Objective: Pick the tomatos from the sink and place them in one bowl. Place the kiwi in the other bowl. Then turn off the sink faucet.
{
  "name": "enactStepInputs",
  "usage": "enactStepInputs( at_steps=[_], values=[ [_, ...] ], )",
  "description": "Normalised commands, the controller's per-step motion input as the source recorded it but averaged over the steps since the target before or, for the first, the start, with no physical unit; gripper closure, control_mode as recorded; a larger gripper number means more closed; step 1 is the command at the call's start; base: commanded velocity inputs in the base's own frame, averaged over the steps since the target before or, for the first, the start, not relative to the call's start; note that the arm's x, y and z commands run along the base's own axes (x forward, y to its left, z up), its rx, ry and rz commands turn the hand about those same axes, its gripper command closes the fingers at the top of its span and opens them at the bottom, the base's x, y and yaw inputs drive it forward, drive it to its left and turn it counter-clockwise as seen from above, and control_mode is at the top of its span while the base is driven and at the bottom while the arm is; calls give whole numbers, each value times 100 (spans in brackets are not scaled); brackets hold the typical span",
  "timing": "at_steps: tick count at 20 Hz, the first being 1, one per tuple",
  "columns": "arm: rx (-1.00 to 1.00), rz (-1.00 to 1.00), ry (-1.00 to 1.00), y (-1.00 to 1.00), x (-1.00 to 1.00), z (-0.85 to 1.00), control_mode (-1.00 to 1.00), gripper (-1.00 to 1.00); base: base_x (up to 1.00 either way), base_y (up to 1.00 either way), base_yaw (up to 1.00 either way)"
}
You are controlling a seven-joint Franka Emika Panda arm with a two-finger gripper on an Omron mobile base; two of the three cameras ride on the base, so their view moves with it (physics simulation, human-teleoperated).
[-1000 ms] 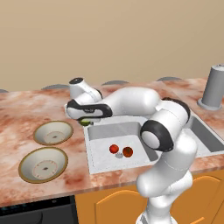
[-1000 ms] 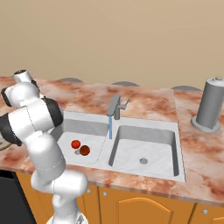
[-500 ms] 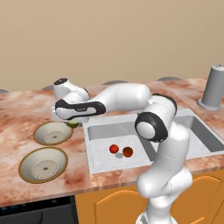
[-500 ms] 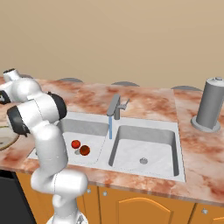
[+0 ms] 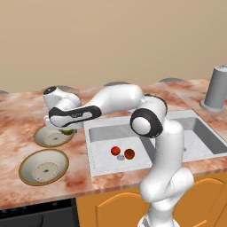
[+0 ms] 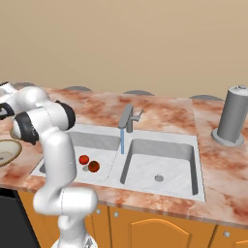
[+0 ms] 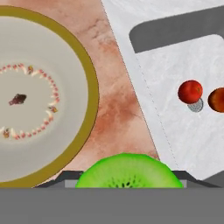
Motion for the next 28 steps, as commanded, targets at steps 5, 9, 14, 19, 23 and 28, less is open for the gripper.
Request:
enactStepInputs(
  at_steps=[5, 9, 14, 19, 23, 28],
  values=[
    [-4, 0, 8, 25, 17, -12, -100, 100, 0, 0, 0],
    [-1, 0, 8, 23, 22, -11, -100, 100, 0, 0, 0],
    [0, 0, 6, 19, 22, -21, -100, 100, 0, 0, 0],
    [-1, 0, 2, 10, 23, -27, -100, 100, 0, 0, 0],
    [0, 0, 0, 1, 25, -26, -100, 100, 0, 0, 0],
    [0, 0, 0, 0, 23, -28, -100, 100, 0, 0, 0]
  ],
)
